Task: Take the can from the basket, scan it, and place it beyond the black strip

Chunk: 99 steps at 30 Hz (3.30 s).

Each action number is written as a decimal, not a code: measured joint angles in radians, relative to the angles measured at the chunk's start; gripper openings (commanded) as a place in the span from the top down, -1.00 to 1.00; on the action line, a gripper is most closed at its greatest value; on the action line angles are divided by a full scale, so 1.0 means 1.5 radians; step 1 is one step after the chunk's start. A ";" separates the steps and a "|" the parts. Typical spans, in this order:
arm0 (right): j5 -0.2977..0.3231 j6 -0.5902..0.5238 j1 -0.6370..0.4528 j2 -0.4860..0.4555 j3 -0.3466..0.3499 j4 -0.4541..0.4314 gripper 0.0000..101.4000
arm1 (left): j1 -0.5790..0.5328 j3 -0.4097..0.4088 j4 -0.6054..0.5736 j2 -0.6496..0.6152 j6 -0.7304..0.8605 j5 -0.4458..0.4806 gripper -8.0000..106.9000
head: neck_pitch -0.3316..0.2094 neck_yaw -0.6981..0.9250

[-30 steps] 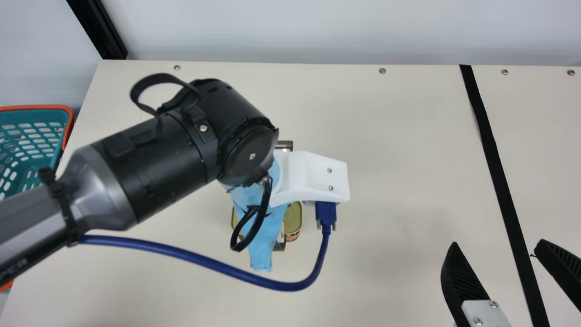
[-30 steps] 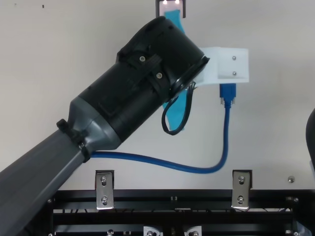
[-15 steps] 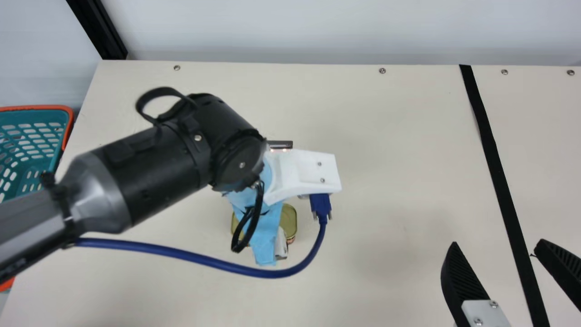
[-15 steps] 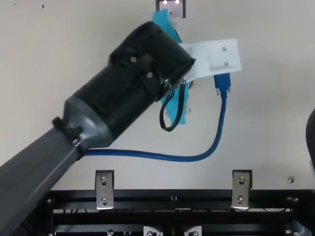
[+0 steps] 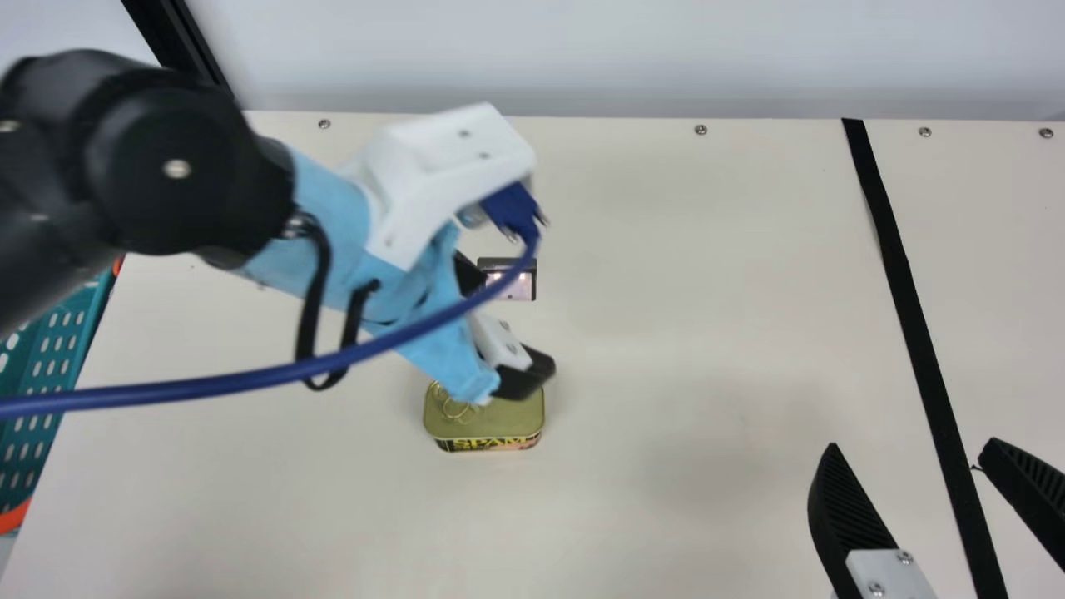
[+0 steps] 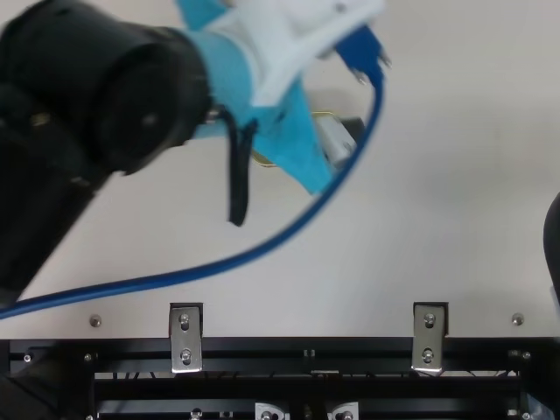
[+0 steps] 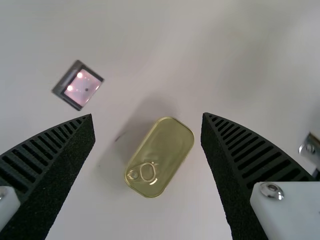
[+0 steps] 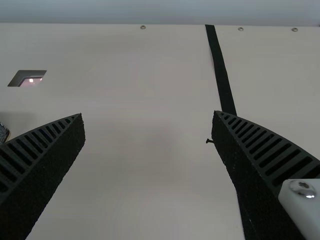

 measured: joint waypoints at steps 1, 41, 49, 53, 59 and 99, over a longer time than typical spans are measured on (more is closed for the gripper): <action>0.000 0.000 0.000 0.000 0.000 0.000 -1.00 | 0.009 0.011 0.015 -0.013 -0.019 -0.013 -0.71 | 0.000 0.000; -0.087 -0.240 -0.028 0.405 -0.191 0.117 -1.00 | 0.293 0.470 0.142 -0.457 -0.206 -0.221 -0.71 | -0.007 0.000; 0.008 -0.506 -0.138 0.514 -0.251 0.313 -1.00 | 0.339 0.567 0.118 -0.527 -0.175 -0.258 -0.71 | -0.007 0.000; 0.071 -0.657 -0.221 0.569 -0.272 0.406 -1.00 | 0.340 0.596 0.121 -0.542 -0.175 -0.271 -0.71 | -0.007 0.000; 0.172 -0.874 -0.351 0.663 -0.284 0.518 -1.00 | 0.340 0.602 0.132 -0.550 -0.187 -0.292 -0.71 | -0.007 0.000; 0.332 -1.182 -0.272 0.789 -0.187 0.624 -1.00 | 0.340 0.602 0.133 -0.550 -0.187 -0.293 -0.71 | -0.007 0.000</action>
